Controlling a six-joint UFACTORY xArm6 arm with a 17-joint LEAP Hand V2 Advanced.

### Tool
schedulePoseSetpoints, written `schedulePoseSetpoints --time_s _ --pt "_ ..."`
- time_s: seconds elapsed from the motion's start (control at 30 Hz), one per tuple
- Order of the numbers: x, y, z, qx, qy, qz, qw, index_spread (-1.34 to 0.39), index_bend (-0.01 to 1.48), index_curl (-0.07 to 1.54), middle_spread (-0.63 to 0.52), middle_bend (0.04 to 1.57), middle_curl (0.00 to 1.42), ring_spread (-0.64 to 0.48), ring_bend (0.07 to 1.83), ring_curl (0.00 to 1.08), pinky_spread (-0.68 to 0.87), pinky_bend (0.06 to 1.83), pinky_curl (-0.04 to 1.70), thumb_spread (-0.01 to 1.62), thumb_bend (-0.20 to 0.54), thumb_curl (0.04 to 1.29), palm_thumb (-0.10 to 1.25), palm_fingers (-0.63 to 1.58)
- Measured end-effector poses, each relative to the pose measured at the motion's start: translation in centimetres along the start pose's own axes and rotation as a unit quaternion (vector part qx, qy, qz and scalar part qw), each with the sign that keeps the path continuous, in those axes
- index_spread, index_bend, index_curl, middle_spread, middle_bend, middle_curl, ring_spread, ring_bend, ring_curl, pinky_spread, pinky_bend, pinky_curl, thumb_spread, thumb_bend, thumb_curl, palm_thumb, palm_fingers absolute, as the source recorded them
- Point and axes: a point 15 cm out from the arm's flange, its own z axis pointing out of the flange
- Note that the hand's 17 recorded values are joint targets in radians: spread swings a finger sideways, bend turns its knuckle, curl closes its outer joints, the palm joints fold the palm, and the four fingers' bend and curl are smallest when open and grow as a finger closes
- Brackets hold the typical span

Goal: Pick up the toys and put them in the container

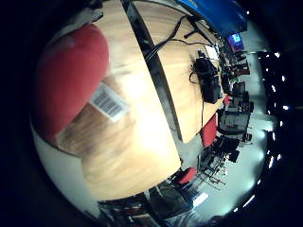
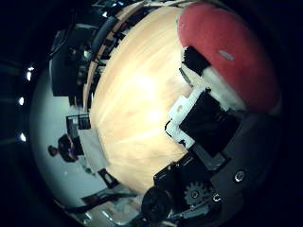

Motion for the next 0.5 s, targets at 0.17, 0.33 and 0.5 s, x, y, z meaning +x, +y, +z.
schedulePoseSetpoints --time_s 0.17,0.33,0.5 --pt "-0.6 0.4 -1.5 0.002 -0.003 -0.005 1.0 -0.55 0.33 0.44 -0.47 0.72 0.68 -0.34 1.2 0.51 -0.42 1.27 0.5 1.1 0.018 0.39 1.13 1.15" --pt "-1.0 1.0 -3.7 0.009 0.0 -0.011 1.0 -0.55 0.31 0.48 -0.48 0.72 0.68 -0.34 1.2 0.51 -0.43 1.26 0.5 1.1 -0.004 0.39 1.14 1.15" --pt "-2.0 1.9 -6.3 0.012 0.0 -0.017 1.0 -0.56 0.29 0.51 -0.48 0.71 0.68 -0.34 1.21 0.51 -0.43 1.25 0.5 1.1 -0.01 0.39 1.15 1.15"
